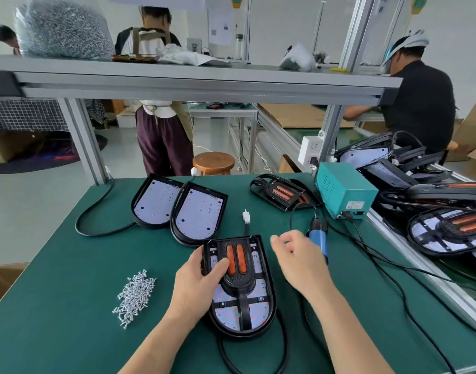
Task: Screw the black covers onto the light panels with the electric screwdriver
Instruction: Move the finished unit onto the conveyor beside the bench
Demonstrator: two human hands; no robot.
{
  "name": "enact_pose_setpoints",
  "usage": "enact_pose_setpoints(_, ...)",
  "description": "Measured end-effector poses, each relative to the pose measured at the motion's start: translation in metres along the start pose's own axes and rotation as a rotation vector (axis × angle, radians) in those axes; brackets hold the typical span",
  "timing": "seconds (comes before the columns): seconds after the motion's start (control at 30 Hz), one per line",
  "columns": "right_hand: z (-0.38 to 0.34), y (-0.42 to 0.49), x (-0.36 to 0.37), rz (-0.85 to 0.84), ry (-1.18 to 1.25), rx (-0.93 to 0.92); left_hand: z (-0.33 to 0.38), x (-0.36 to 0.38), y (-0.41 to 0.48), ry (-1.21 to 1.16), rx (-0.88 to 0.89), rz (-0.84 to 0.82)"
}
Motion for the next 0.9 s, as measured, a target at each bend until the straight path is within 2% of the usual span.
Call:
enact_pose_setpoints(0.1, -0.008, -0.019, 0.031, -0.228, -0.078, 0.029, 0.002, -0.001, 0.0, 0.032, 0.008, 0.01)
enact_pose_setpoints(0.2, -0.007, -0.027, 0.046, -0.409, 0.125, 0.132, 0.003, -0.002, -0.001, 0.065, 0.024, 0.012)
enact_pose_setpoints(0.4, -0.005, -0.03, 0.059, -0.675, 0.435, 0.205, 0.007, -0.003, -0.001, 0.067, 0.057, 0.025)
enact_pose_setpoints(0.6, -0.003, -0.031, 0.06, -0.658, 0.558, 0.191, 0.003, -0.005, -0.003, 0.005, 0.044, 0.049)
enact_pose_setpoints(0.9, -0.008, -0.018, 0.016, -0.492, 0.697, 0.09, -0.008, -0.009, -0.001, -0.099, -0.039, 0.161)
Point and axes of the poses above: each hand's wrist, its own y-axis towards the middle knuckle, its own x-axis out of the palm, z = x × y, the point moved 7 cm from there along y, towards the middle knuckle, and after that the axes turned 14 degrees about x, right-handed, at the moved point
